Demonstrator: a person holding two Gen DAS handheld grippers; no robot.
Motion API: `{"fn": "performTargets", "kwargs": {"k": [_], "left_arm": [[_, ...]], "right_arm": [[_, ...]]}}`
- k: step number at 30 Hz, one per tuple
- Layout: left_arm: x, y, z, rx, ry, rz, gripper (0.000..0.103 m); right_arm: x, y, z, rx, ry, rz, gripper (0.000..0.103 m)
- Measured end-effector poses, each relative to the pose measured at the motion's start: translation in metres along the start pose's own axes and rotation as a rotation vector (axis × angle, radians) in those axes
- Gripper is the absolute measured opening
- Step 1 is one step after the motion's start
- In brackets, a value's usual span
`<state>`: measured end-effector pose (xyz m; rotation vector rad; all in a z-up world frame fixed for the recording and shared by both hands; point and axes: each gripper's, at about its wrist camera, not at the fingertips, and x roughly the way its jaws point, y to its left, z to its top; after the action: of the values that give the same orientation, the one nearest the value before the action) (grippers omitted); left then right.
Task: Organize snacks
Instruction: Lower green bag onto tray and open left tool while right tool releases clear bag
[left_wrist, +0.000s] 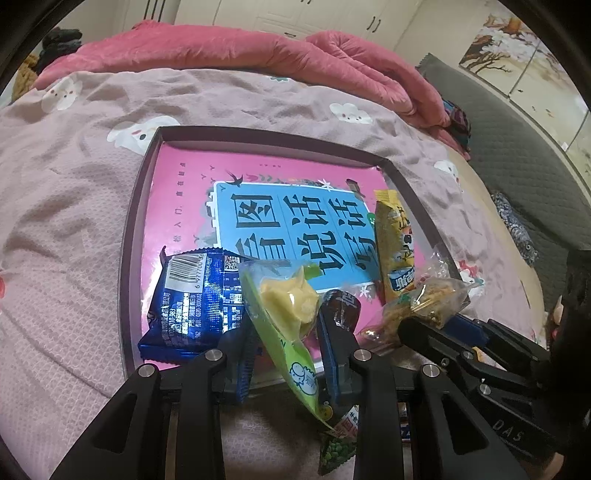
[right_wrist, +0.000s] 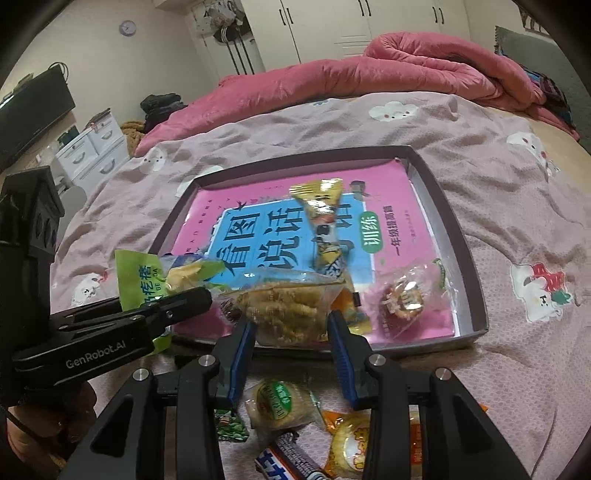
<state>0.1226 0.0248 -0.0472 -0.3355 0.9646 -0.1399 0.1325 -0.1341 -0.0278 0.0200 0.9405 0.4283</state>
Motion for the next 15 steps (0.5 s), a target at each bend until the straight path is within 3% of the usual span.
{"fn": "performTargets", "kwargs": {"k": [15], "left_arm": [[0.0067, 0.0016, 0.0007, 0.0, 0.006, -0.024, 0.032]], "right_arm": [[0.0056, -0.0009, 0.0008, 0.01, 0.016, -0.003, 0.041]]}}
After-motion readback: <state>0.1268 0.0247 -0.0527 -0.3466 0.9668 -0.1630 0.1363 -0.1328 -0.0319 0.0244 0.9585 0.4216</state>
